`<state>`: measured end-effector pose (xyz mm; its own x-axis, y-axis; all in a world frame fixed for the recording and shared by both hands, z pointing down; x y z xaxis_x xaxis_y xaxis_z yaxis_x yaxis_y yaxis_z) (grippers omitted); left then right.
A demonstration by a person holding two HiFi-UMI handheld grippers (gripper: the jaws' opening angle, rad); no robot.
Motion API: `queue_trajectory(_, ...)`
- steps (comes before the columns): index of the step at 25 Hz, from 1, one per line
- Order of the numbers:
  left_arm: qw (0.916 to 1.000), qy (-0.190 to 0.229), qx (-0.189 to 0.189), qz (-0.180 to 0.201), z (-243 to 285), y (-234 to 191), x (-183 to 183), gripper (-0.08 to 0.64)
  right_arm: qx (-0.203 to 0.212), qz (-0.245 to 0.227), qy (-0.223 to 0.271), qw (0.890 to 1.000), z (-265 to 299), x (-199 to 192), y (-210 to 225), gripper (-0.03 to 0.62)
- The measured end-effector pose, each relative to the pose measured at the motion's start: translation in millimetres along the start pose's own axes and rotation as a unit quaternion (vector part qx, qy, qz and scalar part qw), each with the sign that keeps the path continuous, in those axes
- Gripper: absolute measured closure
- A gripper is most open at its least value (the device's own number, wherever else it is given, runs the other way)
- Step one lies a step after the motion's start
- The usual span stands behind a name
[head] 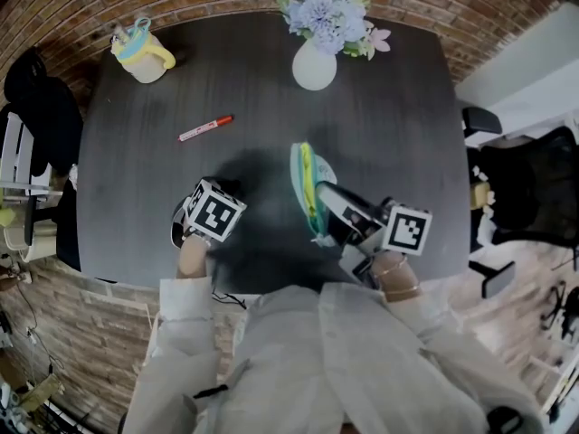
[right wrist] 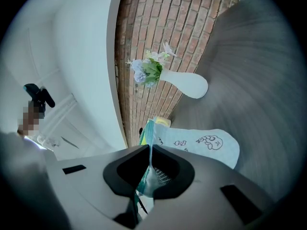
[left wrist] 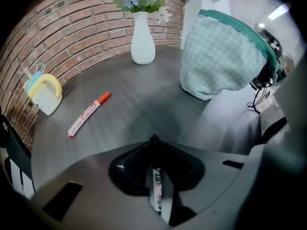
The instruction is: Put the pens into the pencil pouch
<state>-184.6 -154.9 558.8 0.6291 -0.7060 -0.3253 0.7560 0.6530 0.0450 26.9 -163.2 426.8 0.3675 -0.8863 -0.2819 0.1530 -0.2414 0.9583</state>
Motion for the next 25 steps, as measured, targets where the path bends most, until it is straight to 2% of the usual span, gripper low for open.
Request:
queue_trajectory(2, 1.0000, -0.001, -0.001, 0.005, 1, 1, -1, 0.500, -0.002, 0.001, -0.001, 1.000, 0, -1, 1, 0.571)
queue_trajectory(4, 0.9999, 0.016, -0.002, -0.002, 0, 4, 1, 0.500, -0.003, 0.000, -0.002, 1.000, 0, -2, 2, 0.571)
queue_trajectory(7, 0.9966, 0.079, 0.010, -0.018, -19, 5, 17, 0.500, -0.007, 0.000, -0.006, 1.000, 0, -4, 5, 0.571)
queue_trajectory(10, 0.9857, 0.160, 0.025, -0.046, -47, 4, 37, 0.500, -0.006, -0.003, -0.003, 1.000, 0, -4, 6, 0.571)
queue_trajectory(14, 0.9616, 0.265, 0.022, -0.069, -86, 11, 63, 0.500, -0.002, 0.001, 0.003, 1.000, 0, -3, 2, 0.571)
queue_trajectory(17, 0.9368, 0.340, 0.013, -0.082, -116, 20, 83, 0.500, -0.009, -0.008, 0.002, 1.000, -1, -3, -1, 0.571)
queue_trajectory(19, 0.9189, 0.384, 0.021, -0.090, -136, 22, 93, 0.500, -0.010, -0.011, 0.002, 1.000, 0, -2, -4, 0.571)
queue_trajectory(22, 0.8953, 0.432, 0.033, -0.104, -158, 20, 102, 0.500, 0.002, -0.008, 0.008, 1.000, 1, -1, -8, 0.571)
queue_trajectory(25, 0.8729, 0.474, 0.027, -0.114, -175, 21, 110, 0.500, -0.008, -0.013, 0.011, 1.000, 0, 1, -8, 0.571)
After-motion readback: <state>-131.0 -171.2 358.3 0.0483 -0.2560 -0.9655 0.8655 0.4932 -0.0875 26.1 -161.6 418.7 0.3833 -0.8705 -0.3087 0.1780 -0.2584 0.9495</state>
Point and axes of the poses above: the fingertips, and each gripper's own axes: z forward along the fingers, y to its right, x out of its top, the point moved 3 cm from there along -z, backward along the fingers, and after that the axes turned 5 degrees about z, right-handed, at the moved point
